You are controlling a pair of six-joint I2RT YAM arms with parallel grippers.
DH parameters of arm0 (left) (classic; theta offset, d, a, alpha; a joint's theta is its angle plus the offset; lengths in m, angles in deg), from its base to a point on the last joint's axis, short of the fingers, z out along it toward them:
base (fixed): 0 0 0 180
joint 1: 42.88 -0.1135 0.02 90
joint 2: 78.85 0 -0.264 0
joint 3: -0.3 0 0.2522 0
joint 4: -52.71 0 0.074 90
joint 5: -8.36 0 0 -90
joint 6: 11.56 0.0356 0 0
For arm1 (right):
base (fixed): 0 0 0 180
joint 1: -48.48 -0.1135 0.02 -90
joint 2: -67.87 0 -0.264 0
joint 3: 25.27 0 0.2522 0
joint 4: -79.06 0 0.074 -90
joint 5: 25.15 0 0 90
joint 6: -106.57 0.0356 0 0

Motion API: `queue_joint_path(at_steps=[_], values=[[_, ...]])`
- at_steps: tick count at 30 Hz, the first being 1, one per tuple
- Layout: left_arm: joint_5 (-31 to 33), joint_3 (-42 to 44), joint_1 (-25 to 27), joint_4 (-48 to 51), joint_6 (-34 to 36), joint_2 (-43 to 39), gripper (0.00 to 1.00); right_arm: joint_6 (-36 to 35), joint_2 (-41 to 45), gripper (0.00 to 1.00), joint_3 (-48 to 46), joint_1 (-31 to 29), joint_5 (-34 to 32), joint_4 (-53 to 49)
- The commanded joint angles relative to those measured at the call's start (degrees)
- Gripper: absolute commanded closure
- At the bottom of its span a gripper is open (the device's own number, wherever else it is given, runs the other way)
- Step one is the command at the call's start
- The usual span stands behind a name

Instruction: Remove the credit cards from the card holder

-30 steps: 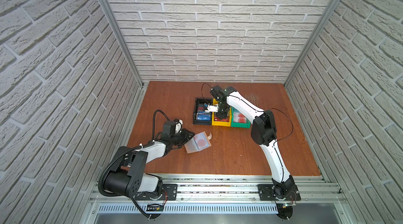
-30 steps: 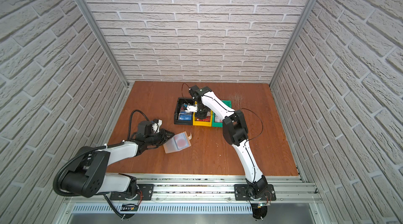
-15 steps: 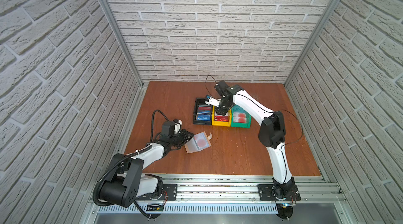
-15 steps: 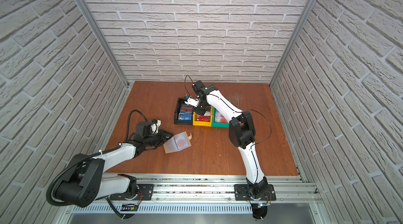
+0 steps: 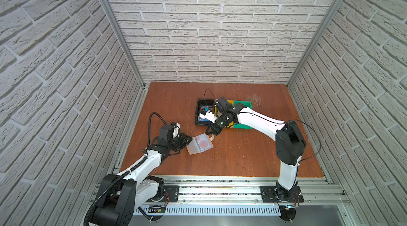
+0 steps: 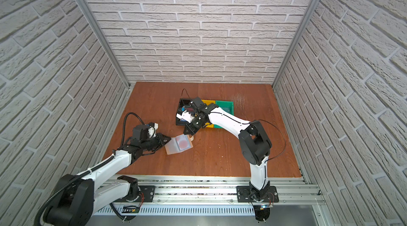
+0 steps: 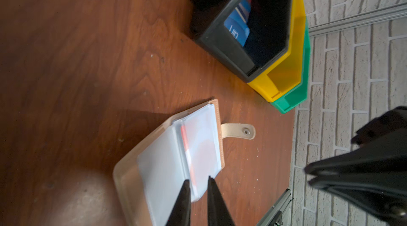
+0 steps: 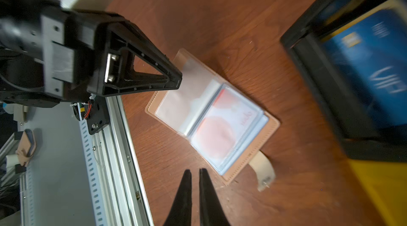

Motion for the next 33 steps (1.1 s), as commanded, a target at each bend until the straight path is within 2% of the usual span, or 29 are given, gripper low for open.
queue_joint_path(at_steps=[1, 9, 21, 33], values=[[0.63, 0.80, -0.30, 0.18, 1.24, 1.88, 0.83, 5.95, -3.29, 0.93, -0.52, -1.03, 2.19, 5.29], [0.62, 0.03, -0.41, -0.22, 2.18, 3.67, 0.86, 6.39, -7.59, 0.94, -0.41, -1.26, -3.33, 3.63], [0.47, 0.80, -0.83, -3.76, 2.95, 10.88, 0.87, 4.40, -8.86, 0.95, 0.05, -1.17, -10.60, 0.57], [-0.41, 1.31, -0.85, -7.18, 2.51, 13.93, 0.87, 5.98, -10.03, 0.95, -0.60, -1.57, -6.84, 2.93]])
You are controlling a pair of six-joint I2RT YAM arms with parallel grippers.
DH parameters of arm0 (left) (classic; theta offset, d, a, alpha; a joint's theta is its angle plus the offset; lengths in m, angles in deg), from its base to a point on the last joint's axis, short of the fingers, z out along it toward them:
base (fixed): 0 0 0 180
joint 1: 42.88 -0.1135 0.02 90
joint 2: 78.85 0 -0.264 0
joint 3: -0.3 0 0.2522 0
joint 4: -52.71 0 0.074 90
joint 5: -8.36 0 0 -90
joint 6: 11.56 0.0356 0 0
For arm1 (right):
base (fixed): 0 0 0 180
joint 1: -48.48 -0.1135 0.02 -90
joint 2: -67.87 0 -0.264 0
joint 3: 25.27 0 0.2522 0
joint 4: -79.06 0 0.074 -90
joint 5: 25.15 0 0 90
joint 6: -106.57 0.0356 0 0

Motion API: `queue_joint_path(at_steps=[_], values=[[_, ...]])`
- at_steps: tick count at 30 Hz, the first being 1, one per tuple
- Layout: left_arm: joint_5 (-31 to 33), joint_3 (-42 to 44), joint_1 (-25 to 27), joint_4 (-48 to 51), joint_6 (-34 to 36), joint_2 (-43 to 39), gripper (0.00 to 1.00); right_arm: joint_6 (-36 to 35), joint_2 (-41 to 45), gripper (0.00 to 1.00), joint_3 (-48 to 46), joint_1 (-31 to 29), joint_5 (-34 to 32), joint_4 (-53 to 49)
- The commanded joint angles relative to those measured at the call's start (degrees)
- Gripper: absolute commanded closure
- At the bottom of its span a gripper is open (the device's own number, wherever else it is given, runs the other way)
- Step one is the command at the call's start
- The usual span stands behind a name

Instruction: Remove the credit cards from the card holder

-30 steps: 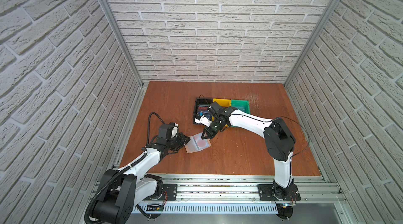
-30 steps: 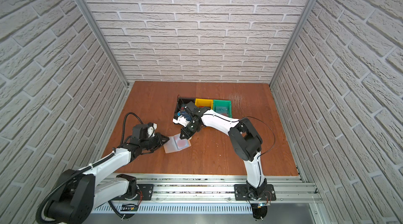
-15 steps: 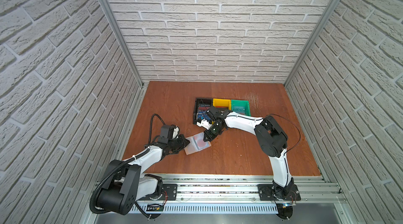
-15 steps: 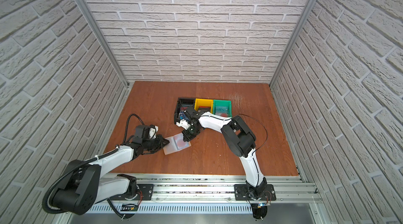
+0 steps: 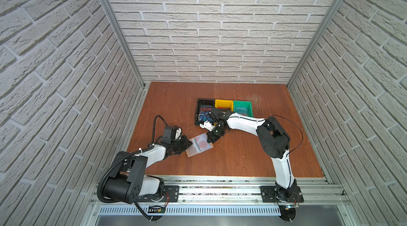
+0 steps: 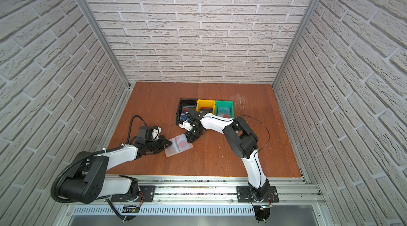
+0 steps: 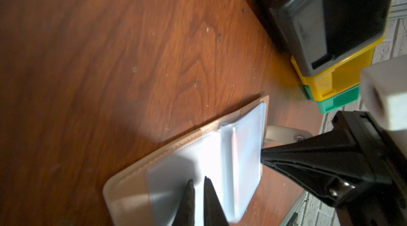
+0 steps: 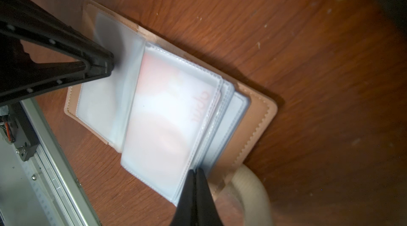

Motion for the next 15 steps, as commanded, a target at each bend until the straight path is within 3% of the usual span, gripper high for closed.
queue_joint_path(at_steps=[1, 15], values=[[0.21, 1.31, -0.35, -1.86, 0.50, 0.76, 0.87, 0.90, -1.11, 0.94, 0.33, -0.46, 1.83, 1.49], [0.04, 1.49, -1.42, 2.16, 0.35, -5.02, 0.88, 1.05, -0.18, 0.94, 0.59, -0.84, 2.43, 1.64]])
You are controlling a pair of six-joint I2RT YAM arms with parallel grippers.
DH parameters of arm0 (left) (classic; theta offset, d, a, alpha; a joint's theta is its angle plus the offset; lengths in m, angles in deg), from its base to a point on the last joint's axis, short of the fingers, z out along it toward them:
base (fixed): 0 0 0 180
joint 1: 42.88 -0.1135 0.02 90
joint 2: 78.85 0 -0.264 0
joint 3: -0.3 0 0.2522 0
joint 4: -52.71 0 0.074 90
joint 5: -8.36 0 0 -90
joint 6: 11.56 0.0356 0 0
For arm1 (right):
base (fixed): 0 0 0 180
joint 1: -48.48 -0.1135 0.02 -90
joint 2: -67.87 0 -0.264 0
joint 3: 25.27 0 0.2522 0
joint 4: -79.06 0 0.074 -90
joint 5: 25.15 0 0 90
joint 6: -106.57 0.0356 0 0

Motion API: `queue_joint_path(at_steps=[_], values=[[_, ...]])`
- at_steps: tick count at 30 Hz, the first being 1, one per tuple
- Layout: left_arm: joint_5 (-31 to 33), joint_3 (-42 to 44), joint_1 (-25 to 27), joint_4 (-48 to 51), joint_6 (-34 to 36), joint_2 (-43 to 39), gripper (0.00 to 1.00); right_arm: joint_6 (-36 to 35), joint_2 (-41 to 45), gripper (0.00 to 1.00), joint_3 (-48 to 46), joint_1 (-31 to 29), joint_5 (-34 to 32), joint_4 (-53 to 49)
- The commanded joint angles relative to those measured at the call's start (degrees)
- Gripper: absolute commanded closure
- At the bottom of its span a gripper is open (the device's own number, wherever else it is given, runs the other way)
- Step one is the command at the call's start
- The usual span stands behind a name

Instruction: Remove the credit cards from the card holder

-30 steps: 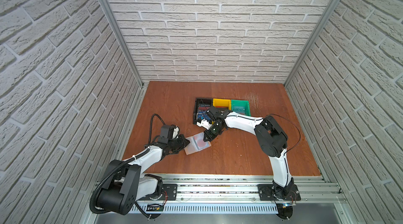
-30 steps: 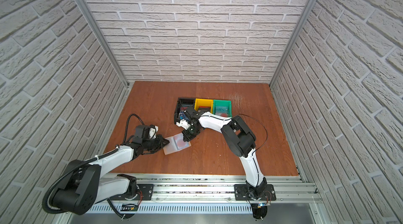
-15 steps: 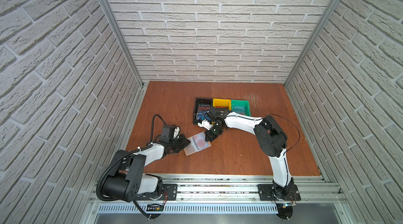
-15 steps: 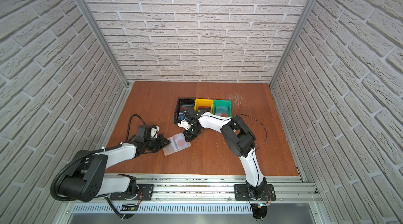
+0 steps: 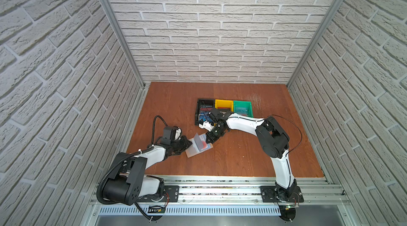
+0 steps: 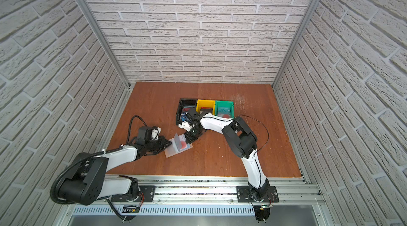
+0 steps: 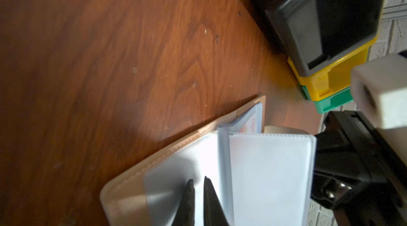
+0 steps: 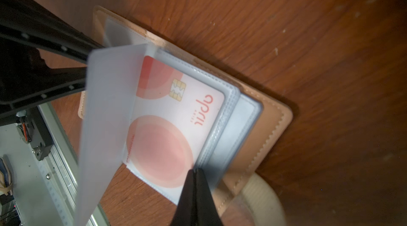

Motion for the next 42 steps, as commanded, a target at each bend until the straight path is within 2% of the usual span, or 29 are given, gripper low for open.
queue_joint_path(at_steps=[1, 9, 19, 25, 28, 33, 42], values=[[-0.61, 0.46, -1.33, 2.47, 0.02, -4.73, 0.88, 0.10, 0.03, 0.95, 0.66, -0.62, 0.72, 0.70], [-0.26, -4.20, -3.18, 14.03, 1.53, -17.95, 0.85, 0.35, 0.03, 0.94, 1.86, -1.45, 1.25, 0.44], [-0.68, 0.27, -4.53, 13.99, 0.01, -20.11, 0.86, -0.04, -0.24, 0.95, 4.14, -2.94, 2.14, -0.73], [-0.73, -1.29, -6.00, 16.41, 0.54, -23.23, 0.86, 0.66, -0.66, 0.95, 5.36, -4.37, 7.75, 1.40], [-1.67, -1.52, -6.28, 15.75, 0.09, -23.35, 0.85, 1.79, -2.48, 0.95, 6.80, -5.10, 10.27, 2.06], [-4.15, 0.76, -6.42, 9.35, -3.39, -22.89, 0.86, 3.10, -5.63, 0.95, 8.43, -5.98, 11.81, 2.56], [-5.52, 2.85, -6.63, 3.25, -5.42, -20.29, 0.85, 4.15, -5.85, 0.94, 8.34, -6.03, 12.70, 3.16]])
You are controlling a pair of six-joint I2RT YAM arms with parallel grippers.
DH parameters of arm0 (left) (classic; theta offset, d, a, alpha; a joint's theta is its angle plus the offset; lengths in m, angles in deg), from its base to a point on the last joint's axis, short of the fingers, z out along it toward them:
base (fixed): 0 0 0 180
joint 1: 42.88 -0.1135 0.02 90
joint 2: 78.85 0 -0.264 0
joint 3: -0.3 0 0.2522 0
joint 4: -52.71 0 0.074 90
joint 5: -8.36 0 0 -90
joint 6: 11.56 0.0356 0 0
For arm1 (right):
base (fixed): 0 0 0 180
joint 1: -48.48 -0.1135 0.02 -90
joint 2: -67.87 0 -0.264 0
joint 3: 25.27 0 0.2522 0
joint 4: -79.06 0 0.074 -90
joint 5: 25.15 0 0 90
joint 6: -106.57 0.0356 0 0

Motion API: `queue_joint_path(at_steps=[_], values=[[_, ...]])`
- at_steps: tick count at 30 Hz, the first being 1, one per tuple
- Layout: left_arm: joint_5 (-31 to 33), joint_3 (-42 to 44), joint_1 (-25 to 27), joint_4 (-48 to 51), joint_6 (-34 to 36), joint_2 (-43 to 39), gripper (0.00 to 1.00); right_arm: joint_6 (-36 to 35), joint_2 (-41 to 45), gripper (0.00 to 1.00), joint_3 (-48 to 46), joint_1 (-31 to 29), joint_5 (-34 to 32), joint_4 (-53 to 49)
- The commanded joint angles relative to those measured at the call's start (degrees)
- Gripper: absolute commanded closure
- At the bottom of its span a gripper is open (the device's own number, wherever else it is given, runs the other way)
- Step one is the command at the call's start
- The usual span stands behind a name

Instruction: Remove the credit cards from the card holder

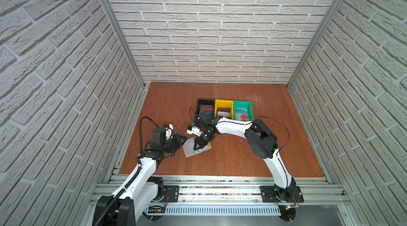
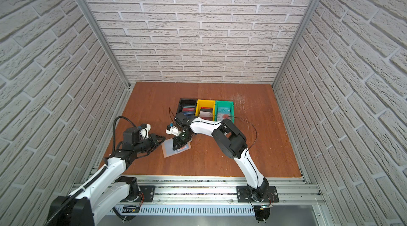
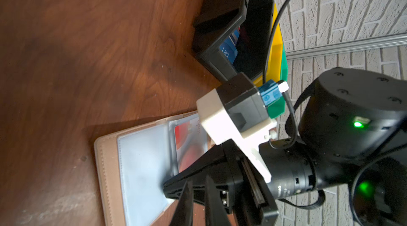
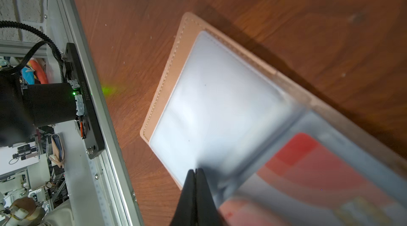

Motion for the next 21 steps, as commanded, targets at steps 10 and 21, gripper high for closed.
queue_joint_path(at_steps=[10, 21], values=[[-4.20, 3.58, 0.24, -19.24, -3.04, 13.83, 0.85, -2.34, 7.67, 0.94, -0.51, 1.42, -5.69, -3.60], [-4.51, 1.95, 2.42, -23.89, -2.62, 21.81, 0.85, -1.38, 7.63, 0.94, -5.01, 6.74, -8.83, -3.61]])
